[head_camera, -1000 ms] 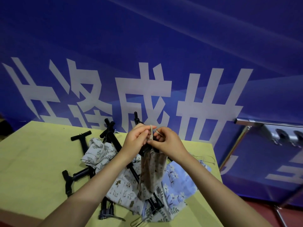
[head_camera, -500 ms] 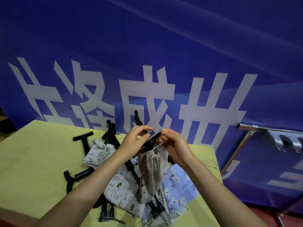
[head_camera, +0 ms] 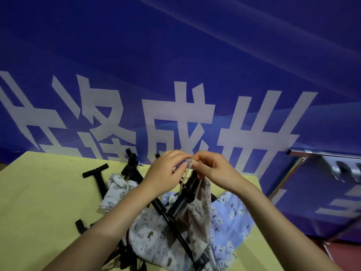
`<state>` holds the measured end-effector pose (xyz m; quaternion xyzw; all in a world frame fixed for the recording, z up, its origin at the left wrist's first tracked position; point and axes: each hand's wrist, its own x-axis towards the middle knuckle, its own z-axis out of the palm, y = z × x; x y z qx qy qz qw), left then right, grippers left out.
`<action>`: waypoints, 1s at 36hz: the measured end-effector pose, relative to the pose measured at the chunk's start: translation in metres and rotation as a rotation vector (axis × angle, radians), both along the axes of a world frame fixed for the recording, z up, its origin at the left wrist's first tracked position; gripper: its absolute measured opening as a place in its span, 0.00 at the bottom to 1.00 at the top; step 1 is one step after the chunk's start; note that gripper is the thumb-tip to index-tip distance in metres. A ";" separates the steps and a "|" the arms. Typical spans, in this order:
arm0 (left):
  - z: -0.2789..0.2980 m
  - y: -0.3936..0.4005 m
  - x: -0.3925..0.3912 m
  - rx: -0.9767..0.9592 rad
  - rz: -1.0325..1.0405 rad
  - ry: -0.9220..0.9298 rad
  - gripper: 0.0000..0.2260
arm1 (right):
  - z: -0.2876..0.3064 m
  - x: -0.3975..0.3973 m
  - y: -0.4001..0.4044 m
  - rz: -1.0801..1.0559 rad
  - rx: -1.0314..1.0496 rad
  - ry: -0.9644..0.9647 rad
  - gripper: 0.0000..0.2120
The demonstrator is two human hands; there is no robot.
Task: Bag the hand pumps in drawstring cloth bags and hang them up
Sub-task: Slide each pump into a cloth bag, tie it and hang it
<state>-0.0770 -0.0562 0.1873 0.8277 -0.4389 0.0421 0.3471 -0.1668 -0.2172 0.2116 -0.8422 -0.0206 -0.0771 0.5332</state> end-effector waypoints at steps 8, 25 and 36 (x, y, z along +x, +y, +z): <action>0.002 -0.024 0.004 -0.163 -0.285 0.497 0.15 | 0.007 0.001 -0.007 -0.202 0.163 -0.032 0.07; -0.007 -0.132 -0.045 0.005 -0.390 0.288 0.06 | -0.001 -0.066 -0.098 -0.516 -0.074 -0.156 0.06; -0.046 -0.261 -0.117 0.000 -0.346 0.370 0.10 | -0.028 -0.135 -0.233 -0.400 0.088 -0.128 0.10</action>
